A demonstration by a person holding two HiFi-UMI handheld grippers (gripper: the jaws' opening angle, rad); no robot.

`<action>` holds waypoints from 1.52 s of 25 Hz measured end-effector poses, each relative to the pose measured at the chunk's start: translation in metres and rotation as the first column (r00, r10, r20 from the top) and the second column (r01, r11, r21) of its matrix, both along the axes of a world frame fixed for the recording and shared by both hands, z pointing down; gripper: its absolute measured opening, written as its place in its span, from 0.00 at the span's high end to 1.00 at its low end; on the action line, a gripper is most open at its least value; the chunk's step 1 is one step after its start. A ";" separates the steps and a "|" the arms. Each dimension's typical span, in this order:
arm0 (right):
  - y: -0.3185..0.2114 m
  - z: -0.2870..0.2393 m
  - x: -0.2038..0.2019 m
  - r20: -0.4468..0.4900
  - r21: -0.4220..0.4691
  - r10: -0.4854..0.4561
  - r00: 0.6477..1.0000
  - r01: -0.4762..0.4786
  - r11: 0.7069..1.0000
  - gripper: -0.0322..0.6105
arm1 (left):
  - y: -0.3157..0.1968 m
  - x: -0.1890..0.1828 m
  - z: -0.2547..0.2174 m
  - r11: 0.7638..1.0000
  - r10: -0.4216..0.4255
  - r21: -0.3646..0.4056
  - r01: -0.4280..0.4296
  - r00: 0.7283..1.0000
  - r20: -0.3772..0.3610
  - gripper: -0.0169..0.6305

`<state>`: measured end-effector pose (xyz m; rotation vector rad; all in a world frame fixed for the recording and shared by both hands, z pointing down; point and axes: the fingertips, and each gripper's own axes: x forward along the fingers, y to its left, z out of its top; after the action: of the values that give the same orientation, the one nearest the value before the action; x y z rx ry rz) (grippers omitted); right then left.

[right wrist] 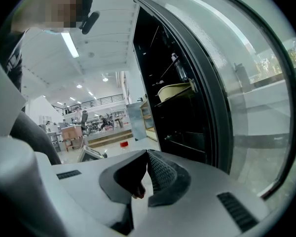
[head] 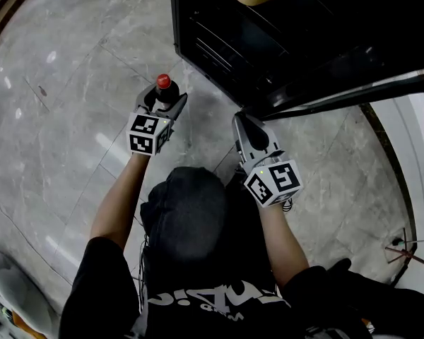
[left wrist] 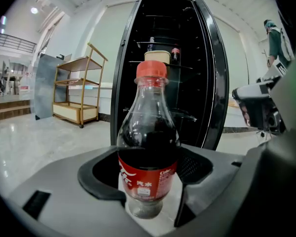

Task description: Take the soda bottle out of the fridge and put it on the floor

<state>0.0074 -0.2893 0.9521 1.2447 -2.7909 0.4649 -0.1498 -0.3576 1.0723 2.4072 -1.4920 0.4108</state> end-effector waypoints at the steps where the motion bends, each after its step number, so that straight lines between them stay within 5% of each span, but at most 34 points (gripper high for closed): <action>1: 0.001 0.001 0.000 -0.001 -0.004 0.002 1.000 -0.002 1.000 0.91 | 0.001 0.001 0.008 1.000 0.000 -0.010 0.000 1.000 -0.001 0.49; 15: 0.002 0.017 -0.006 -0.004 -0.033 0.000 1.000 -0.001 0.999 0.91 | 0.007 0.003 0.092 0.994 -0.026 -0.101 0.030 0.999 0.038 0.49; 38: 0.012 0.034 0.001 -0.015 -0.063 0.005 1.000 -0.006 0.998 0.91 | 0.040 0.012 0.119 0.995 -0.011 -0.102 0.020 0.997 0.082 0.49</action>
<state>0.0080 -0.2772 0.9863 1.2387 -2.7383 0.5373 -0.1376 -0.3180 1.1917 2.3233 -1.4841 0.5742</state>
